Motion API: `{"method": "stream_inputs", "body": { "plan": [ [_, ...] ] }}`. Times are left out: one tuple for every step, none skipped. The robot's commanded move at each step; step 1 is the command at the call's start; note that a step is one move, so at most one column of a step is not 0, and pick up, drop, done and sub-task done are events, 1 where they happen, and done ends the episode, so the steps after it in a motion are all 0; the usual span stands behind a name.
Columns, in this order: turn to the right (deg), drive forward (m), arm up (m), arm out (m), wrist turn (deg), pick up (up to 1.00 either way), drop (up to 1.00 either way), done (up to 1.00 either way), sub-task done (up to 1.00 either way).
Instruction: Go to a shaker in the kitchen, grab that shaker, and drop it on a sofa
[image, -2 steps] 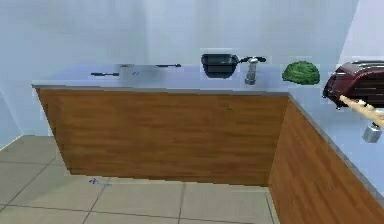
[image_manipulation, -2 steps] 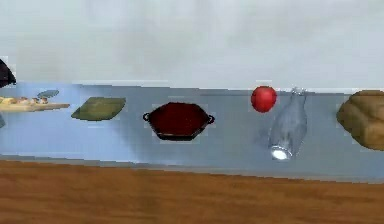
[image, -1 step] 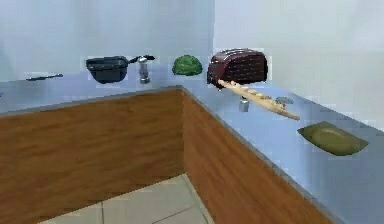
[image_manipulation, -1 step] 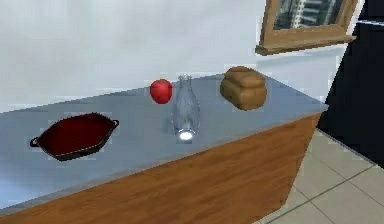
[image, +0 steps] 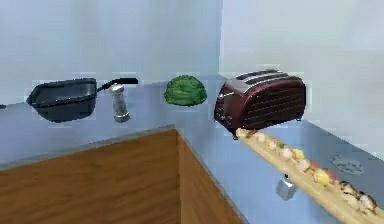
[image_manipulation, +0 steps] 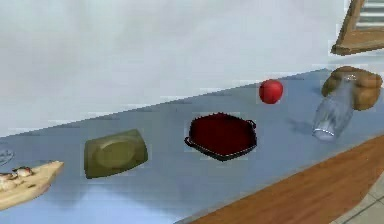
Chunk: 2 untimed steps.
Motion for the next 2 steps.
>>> {"method": "stream_inputs", "body": {
  "plan": [
    [-45.0, 0.00, 0.00, 0.00, 0.0, 0.00, 0.00, 0.00, 0.00],
    [-12.0, 0.00, 0.00, 0.00, 0.0, 0.00, 0.00, 0.00, 0.00]
  ]
}}
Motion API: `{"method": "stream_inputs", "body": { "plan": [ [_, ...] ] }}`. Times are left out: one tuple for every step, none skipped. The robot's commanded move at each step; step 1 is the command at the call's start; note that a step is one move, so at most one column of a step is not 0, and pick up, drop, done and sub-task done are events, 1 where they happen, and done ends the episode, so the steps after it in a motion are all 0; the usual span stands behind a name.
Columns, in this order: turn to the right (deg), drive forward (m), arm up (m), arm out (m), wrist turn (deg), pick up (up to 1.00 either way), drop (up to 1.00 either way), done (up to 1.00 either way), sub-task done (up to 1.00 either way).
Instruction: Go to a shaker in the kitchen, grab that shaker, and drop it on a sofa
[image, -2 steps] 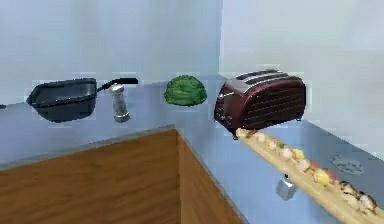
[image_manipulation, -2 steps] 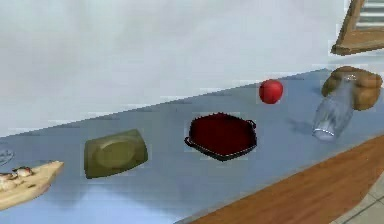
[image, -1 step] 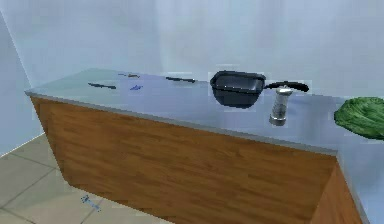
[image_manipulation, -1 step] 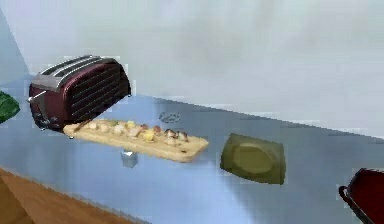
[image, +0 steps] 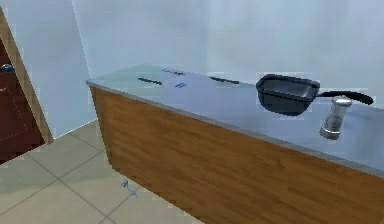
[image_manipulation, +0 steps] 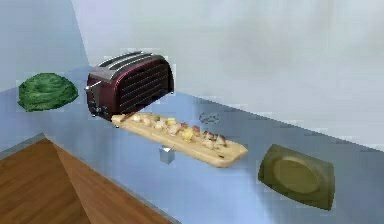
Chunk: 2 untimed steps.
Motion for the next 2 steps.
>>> {"method": "stream_inputs", "body": {
  "plan": [
    [0.0, 0.00, 0.50, 0.00, 0.0, 0.00, 0.00, 0.00, 0.00],
    [0.0, 0.00, 0.38, 0.00, 0.0, 0.00, 0.00, 0.00, 0.00]
  ]
}}
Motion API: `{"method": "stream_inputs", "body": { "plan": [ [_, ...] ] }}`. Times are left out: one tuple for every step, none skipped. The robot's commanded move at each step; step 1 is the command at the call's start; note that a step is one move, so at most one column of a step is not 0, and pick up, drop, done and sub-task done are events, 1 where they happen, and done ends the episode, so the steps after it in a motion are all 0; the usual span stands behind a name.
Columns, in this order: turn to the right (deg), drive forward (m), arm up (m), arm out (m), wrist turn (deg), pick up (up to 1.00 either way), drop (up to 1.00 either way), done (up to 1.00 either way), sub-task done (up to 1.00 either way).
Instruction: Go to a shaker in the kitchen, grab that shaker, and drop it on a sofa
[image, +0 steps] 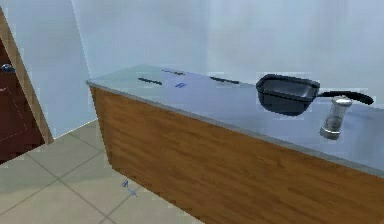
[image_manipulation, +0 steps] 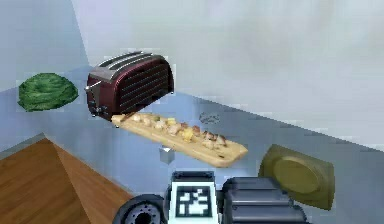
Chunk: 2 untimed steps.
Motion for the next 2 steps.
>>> {"method": "stream_inputs", "body": {
  "plan": [
    [0.0, 0.00, 0.00, 0.20, 0.0, 0.00, 0.00, 0.00, 0.00],
    [0.0, 0.00, 0.00, 0.00, 45.0, 0.00, 0.00, 0.00, 0.00]
  ]
}}
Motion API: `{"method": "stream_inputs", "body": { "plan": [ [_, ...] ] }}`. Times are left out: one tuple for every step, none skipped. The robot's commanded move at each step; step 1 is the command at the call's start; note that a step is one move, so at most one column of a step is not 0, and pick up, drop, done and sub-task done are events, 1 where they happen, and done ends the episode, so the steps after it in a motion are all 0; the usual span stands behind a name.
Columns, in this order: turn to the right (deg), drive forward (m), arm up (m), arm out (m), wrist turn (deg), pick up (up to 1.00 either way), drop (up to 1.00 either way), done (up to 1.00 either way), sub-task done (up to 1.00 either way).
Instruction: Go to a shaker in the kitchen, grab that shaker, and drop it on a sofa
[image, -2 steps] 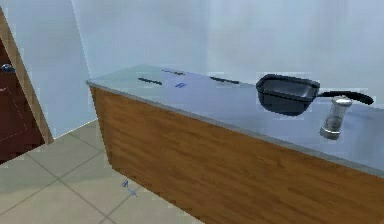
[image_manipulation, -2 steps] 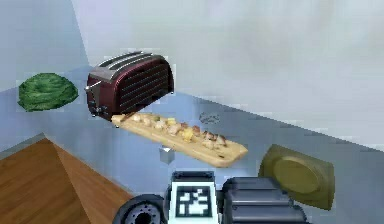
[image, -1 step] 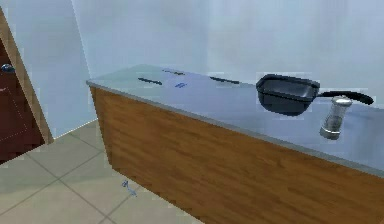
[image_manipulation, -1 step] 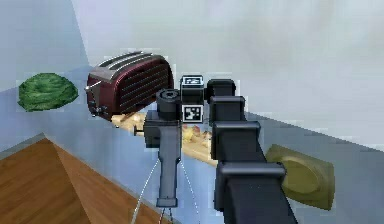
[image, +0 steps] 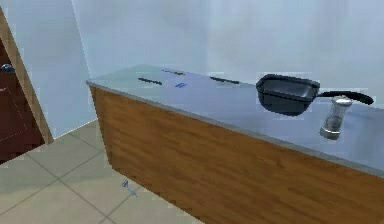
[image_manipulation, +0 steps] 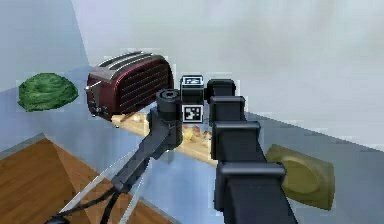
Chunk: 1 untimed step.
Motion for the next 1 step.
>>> {"method": "stream_inputs", "body": {
  "plan": [
    [0.0, 0.00, 0.00, 0.00, 45.0, 0.00, 0.00, 0.00, 0.00]
  ]
}}
